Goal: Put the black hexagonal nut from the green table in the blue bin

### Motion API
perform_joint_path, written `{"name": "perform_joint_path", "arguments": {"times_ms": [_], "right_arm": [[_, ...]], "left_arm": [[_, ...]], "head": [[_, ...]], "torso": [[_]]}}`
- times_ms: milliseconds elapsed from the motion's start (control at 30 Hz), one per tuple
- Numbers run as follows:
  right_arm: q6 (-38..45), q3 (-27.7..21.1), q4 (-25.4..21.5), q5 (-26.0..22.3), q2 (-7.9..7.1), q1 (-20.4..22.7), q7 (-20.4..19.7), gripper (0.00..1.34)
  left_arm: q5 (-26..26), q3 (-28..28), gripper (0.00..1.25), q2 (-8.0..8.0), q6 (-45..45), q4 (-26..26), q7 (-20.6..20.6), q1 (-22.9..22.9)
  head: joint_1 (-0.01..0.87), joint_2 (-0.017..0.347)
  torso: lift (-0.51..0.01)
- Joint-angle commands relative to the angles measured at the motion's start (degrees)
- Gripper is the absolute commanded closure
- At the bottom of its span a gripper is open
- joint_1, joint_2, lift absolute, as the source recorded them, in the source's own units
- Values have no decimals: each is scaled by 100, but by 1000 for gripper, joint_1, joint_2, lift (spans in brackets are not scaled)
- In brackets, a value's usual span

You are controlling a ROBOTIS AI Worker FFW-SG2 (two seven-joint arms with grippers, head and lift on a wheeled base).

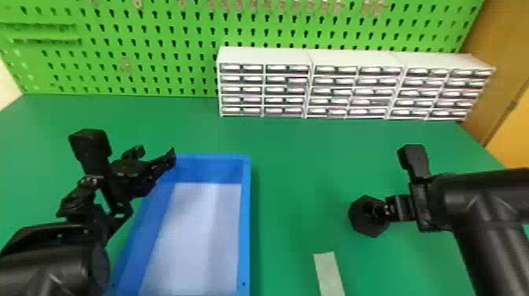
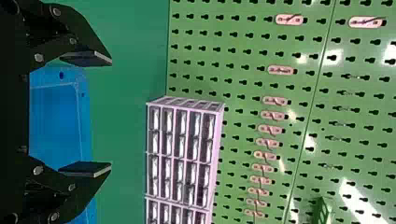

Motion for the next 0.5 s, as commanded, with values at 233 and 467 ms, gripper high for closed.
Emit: {"name": "perform_joint_path", "arguments": {"times_ms": [233, 467], "right_arm": [[-26, -51, -18, 1, 9, 0, 1, 967], [-123, -183, -88, 1, 9, 35, 1, 967]], "left_arm": [[9, 10, 453, 0, 0, 0, -7, 0], [9, 19, 453, 0, 0, 0, 2, 18]], "head": [[691, 9], [691, 9]], "torso": [[-97], [-97]]}}
